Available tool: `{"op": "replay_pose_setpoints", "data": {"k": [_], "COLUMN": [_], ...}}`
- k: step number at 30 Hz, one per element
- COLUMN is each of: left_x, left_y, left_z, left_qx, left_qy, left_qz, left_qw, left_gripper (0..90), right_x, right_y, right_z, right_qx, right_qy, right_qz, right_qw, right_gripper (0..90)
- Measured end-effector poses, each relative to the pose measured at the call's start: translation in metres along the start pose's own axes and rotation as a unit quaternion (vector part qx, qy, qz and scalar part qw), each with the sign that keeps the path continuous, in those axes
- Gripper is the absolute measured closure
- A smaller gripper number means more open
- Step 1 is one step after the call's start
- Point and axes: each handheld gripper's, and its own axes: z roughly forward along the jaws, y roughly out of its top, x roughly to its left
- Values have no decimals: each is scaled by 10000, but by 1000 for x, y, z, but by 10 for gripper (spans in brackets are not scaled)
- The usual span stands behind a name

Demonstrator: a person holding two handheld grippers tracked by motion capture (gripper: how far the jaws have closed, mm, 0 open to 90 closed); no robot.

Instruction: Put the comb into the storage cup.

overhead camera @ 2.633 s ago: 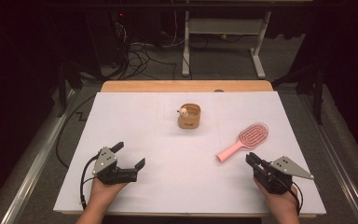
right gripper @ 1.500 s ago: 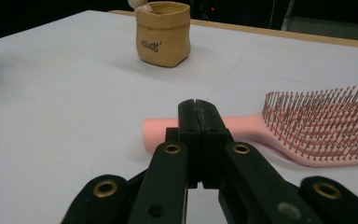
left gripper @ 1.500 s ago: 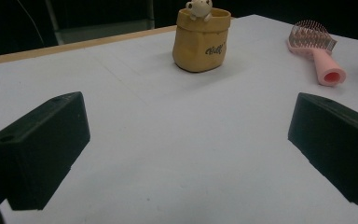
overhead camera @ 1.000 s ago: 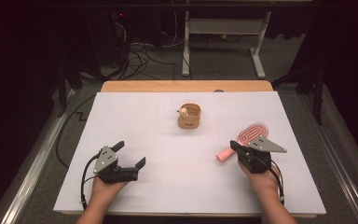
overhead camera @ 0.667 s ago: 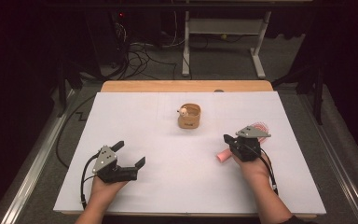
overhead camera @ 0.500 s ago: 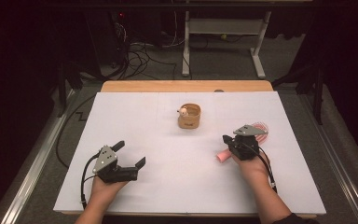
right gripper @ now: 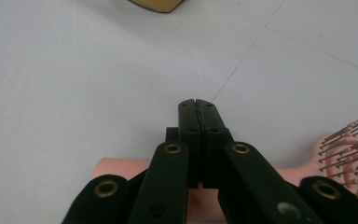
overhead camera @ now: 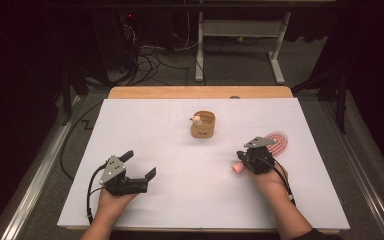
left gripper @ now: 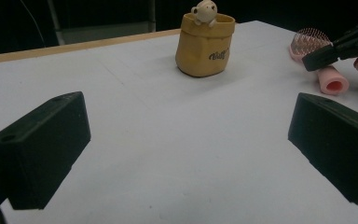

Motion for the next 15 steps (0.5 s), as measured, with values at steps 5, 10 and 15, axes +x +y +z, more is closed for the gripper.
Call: {"op": "replay_pose_setpoints", "data": {"k": [5, 10, 15], "left_x": [0, -2, -1], "left_y": [0, -1, 0], "left_z": [0, 3, 2], "left_qx": [-8, 29, 2], "left_qy": [-13, -89, -83], "left_qz": [-2, 41, -1], "left_qw": [10000, 9999, 10000], "left_gripper": [0, 0, 0], "right_x": [1, 0, 0], "right_y": [0, 0, 0], "right_z": [1, 1, 2], "right_qx": [94, 154, 177], "right_qy": [-13, 32, 71], "right_qz": [-44, -75, -108], "right_qw": [9999, 9998, 9998], "right_gripper": [900, 900, 900]}}
